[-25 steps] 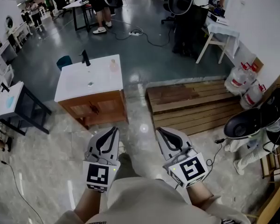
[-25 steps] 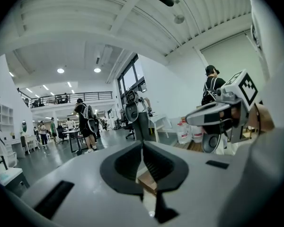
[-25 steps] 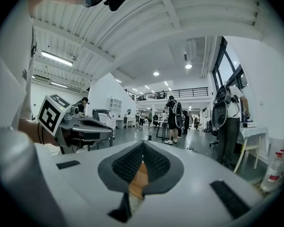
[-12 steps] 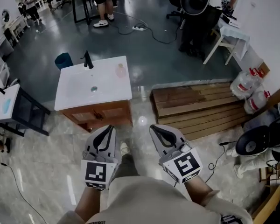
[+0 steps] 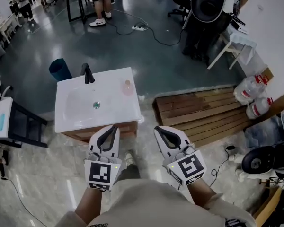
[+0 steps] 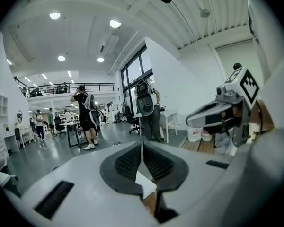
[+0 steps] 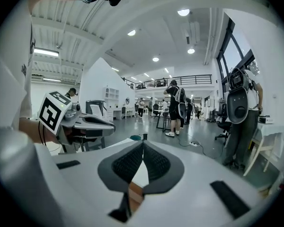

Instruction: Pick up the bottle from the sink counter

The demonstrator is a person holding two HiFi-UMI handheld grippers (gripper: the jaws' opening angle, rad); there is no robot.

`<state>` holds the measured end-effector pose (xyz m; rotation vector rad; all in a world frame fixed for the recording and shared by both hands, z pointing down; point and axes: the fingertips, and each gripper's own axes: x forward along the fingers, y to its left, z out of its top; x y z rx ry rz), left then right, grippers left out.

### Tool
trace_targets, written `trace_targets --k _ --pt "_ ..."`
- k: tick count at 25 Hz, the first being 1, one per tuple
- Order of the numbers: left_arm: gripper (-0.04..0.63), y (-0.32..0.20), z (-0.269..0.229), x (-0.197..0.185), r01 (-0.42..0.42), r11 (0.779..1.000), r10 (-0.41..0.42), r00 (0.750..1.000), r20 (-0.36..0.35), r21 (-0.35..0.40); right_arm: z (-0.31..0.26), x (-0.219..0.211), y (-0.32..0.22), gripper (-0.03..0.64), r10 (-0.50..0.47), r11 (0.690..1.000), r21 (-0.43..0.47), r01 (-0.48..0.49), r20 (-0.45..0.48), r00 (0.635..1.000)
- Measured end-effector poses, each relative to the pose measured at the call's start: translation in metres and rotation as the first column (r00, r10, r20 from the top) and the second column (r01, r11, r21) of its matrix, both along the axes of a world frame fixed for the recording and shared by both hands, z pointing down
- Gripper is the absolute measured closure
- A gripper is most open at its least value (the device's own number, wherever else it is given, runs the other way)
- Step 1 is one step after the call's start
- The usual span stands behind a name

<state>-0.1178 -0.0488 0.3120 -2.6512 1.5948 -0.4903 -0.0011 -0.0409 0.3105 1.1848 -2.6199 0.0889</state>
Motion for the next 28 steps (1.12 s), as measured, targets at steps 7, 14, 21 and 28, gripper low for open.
trace_targets --k 7,14,21,28 --pt "0.58 -0.088 0.003 -0.036 -0.022 1.0 0.022 1.0 0.016 -0.014 -0.002 -0.03 -0.091 0.62 0.052 0.999 -0.006 -0.052 -0.001 0.999" --pt "0.58 -0.138 0.003 -0.058 -0.014 1.0 0.014 1.0 0.016 -0.022 -0.003 -0.048 -0.149 0.62 0.058 0.998 0.002 -0.058 -0.004 0.998" --pt "0.58 -0.174 0.004 -0.048 0.014 0.999 -0.014 1.0 0.007 -0.046 0.002 -0.037 -0.191 0.62 0.032 0.999 -0.023 -0.032 0.002 0.999" --pt "0.579 -0.199 0.009 -0.033 0.051 0.997 -0.053 0.998 -0.021 -0.061 0.014 -0.023 -0.226 0.62 -0.017 0.999 -0.041 0.017 -0.011 1.0"
